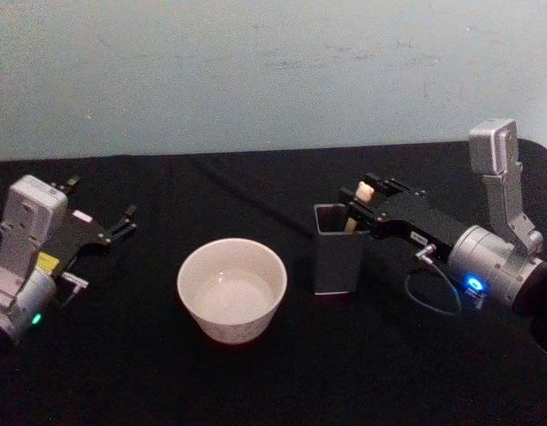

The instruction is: Pick up the stirring spoon with one hand, stir inside the cup, then place it back in its original position.

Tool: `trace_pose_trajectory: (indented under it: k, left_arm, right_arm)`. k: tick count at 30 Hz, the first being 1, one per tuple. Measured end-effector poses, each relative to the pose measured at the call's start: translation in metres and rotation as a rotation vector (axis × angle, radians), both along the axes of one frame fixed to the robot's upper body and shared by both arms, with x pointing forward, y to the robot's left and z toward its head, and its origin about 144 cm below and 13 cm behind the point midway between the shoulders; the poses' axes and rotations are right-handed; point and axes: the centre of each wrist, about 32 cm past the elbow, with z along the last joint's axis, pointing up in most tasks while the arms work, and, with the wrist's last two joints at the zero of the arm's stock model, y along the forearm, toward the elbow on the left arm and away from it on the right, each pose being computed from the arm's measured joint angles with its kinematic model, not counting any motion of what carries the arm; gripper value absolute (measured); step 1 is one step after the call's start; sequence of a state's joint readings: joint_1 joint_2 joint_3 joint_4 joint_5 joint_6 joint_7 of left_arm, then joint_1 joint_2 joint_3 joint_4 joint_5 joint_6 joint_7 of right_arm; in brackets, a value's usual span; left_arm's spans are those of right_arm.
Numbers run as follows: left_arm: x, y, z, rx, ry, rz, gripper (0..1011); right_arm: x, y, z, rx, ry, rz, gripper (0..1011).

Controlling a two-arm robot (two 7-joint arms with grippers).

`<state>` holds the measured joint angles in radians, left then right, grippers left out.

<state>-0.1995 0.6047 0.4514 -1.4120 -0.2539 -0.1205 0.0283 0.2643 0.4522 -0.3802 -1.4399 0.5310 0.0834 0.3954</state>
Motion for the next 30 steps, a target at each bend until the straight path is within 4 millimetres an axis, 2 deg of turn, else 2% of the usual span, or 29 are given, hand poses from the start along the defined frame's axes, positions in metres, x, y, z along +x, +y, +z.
trace_pose_trajectory:
  k: [1,3,8,12,30]
  left_arm:
    - [0.0,0.0,0.0,0.0,0.0,0.0,1001]
    - [0.0,0.0,0.0,0.0,0.0,0.0,1001]
    - [0.0,0.0,0.0,0.0,0.0,0.0,1001]
    - [0.0,0.0,0.0,0.0,0.0,0.0,1001]
    - [0.0,0.0,0.0,0.0,0.0,0.0,1001]
  right_arm:
    - [0.0,0.0,0.0,0.0,0.0,0.0,534]
    - [0.0,0.0,0.0,0.0,0.0,0.0,503]
    - [0.0,0.0,0.0,0.0,0.0,0.0,313]
    - [0.0,0.0,0.0,0.001,0.0,0.0,218]
    - [-0.0025,0.0022,0.0047,0.004,-0.029,0.008,218]
